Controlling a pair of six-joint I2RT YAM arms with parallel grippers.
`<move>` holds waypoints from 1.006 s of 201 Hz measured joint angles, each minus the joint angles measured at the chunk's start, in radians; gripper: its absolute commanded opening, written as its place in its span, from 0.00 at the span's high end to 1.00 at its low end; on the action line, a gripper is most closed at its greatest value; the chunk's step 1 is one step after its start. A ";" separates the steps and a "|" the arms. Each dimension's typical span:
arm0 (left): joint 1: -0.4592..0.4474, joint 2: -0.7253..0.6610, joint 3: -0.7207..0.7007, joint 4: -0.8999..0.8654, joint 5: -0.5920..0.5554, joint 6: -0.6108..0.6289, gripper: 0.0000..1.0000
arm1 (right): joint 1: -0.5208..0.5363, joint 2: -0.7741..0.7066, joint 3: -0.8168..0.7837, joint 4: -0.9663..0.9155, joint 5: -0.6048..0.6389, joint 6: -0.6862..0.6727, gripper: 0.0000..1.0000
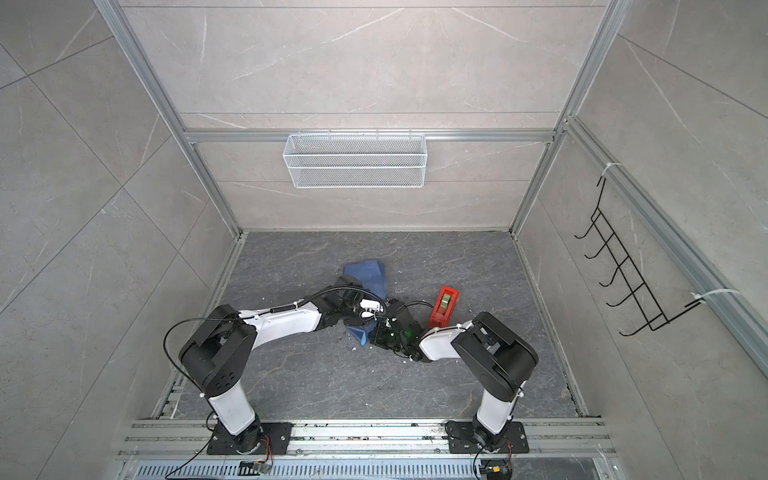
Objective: Wrap a gift box in wrapping paper
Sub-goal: Fold the wrapping paper for the gift box, then fifth fold the wrapping paper around the gift box.
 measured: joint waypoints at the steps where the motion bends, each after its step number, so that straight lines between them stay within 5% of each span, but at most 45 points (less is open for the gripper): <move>1: 0.000 0.000 0.000 0.001 0.000 -0.002 0.32 | 0.003 -0.003 -0.002 -0.001 0.003 0.000 1.00; 114: -0.006 0.009 -0.003 0.029 -0.036 -0.017 0.32 | 0.041 0.089 -0.049 0.222 0.034 0.091 1.00; 202: -0.006 0.010 -0.003 0.031 -0.043 -0.018 0.32 | -0.021 -0.060 -0.131 0.235 0.121 0.129 1.00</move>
